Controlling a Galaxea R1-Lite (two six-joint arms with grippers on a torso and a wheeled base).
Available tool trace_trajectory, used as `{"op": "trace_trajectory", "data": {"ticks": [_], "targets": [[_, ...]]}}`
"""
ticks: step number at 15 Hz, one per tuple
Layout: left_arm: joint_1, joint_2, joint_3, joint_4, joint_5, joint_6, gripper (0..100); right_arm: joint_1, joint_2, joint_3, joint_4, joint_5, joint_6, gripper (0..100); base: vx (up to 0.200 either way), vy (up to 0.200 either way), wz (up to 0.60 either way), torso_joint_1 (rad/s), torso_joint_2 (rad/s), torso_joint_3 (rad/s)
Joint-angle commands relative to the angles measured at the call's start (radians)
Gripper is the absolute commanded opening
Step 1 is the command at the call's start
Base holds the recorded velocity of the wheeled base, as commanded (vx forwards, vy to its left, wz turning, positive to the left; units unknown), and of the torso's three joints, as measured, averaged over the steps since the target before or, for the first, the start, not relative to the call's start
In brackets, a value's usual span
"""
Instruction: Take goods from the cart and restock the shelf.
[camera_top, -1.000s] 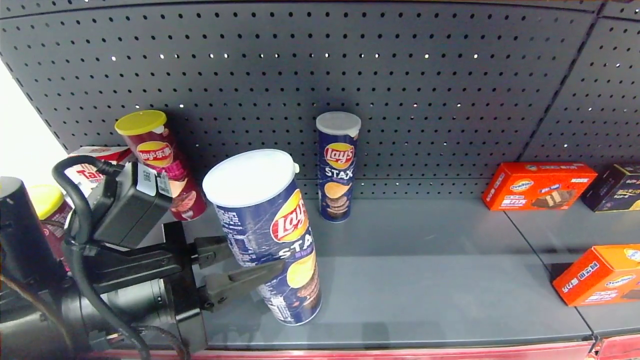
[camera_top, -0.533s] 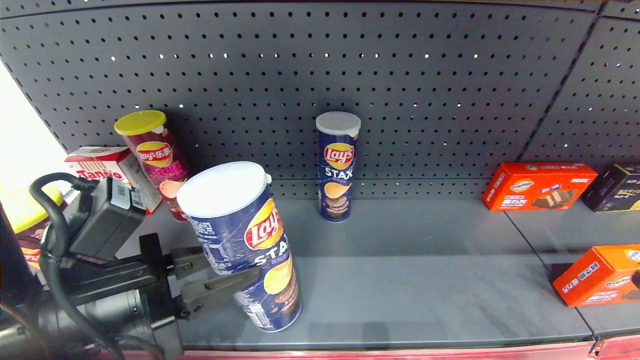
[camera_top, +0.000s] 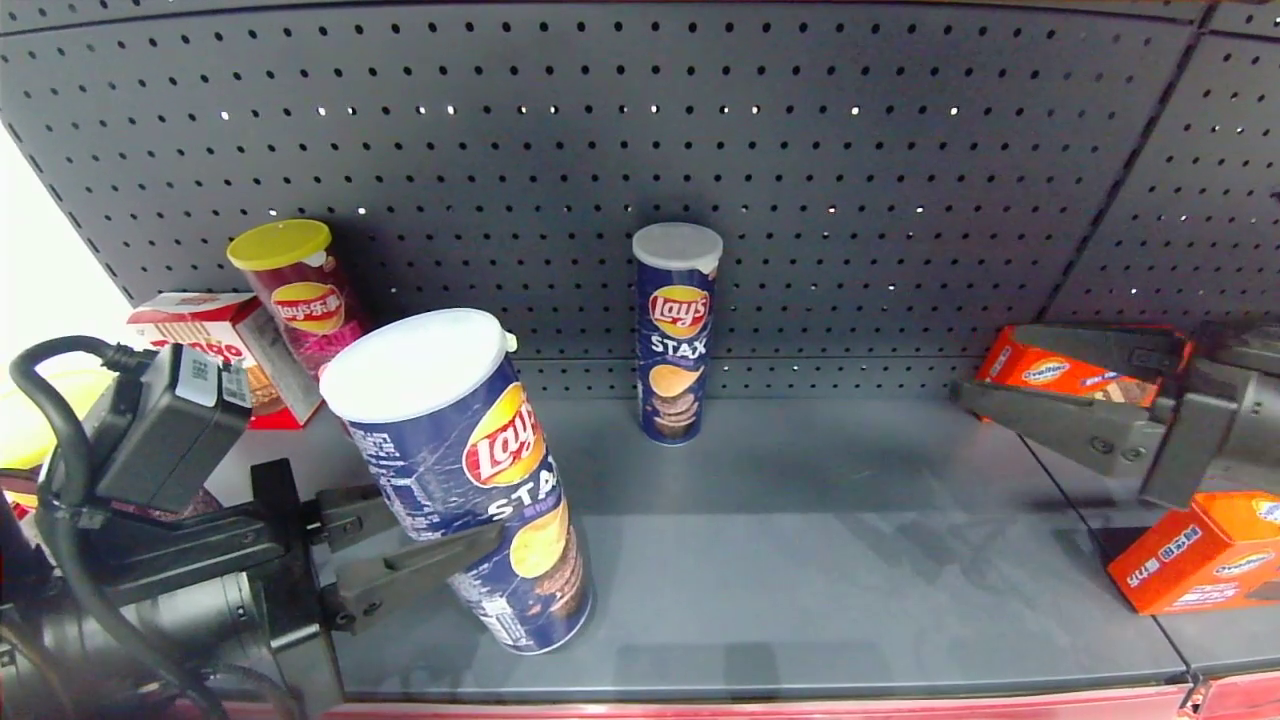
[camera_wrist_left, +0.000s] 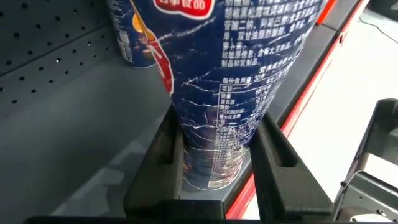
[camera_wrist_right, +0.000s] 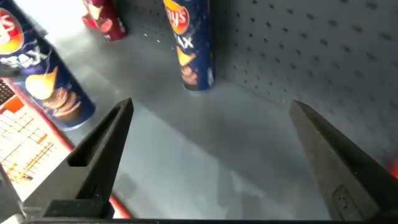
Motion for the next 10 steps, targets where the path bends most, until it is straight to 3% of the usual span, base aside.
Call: {"op": "trace_trajectory", "data": {"ticks": [1,4,6,7,9,10], "targets": [[0.001,0.001,0.002,0.0,0.0,0.0,0,-0.031,0.149,-0.019,-0.06,0.046,-0.004,100,0.0,0.0,0.0,0.0,0.0,0.0],[0.003,0.001,0.003,0.001,0.002,-0.002,0,-0.058,0.287,-0.071,-0.159,0.1,-0.027,100,0.0,0.0,0.0,0.0,0.0,0.0],[0.003,0.005,0.006,0.001,0.002,-0.002,0,-0.093,0.388,-0.083,-0.323,0.256,-0.038,100,0.0,0.0,0.0,0.0,0.0,0.0],[0.003,0.005,0.005,0.0,0.002,-0.002,0,-0.091,0.445,-0.106,-0.379,0.268,-0.043,100,0.0,0.0,0.0,0.0,0.0,0.0],[0.004,0.005,0.006,0.001,0.003,-0.002,0,-0.091,0.479,-0.14,-0.389,0.323,-0.043,100,0.0,0.0,0.0,0.0,0.0,0.0],[0.004,0.004,0.006,0.0,0.003,-0.002,0,-0.088,0.513,-0.174,-0.412,0.409,-0.043,100,0.0,0.0,0.0,0.0,0.0,0.0]]}}
